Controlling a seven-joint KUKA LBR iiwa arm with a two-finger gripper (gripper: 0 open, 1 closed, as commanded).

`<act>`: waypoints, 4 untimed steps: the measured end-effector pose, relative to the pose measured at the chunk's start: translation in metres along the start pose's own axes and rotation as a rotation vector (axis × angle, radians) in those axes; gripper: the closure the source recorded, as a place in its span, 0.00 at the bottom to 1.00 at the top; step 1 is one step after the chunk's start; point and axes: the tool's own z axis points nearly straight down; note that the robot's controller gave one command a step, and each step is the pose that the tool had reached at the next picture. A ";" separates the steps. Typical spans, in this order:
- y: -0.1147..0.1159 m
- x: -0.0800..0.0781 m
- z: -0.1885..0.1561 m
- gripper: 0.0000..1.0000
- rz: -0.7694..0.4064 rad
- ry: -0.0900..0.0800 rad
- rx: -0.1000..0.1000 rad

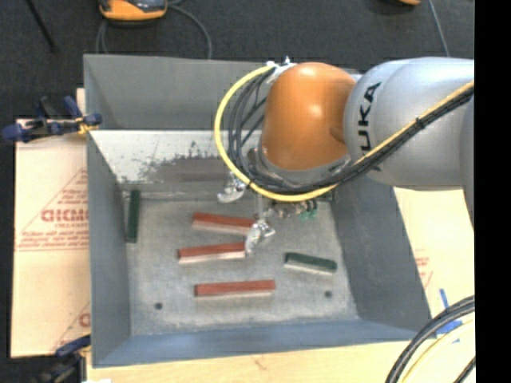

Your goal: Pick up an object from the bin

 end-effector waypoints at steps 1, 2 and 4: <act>0.003 0.009 0.097 1.00 -0.102 0.006 -0.002; 0.003 0.009 0.097 0.00 -0.100 0.006 -0.002; 0.003 0.009 0.097 1.00 -0.098 0.005 -0.002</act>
Offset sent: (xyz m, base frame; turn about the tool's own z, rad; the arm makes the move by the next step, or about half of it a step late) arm 0.0000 0.0000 0.0000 0.0000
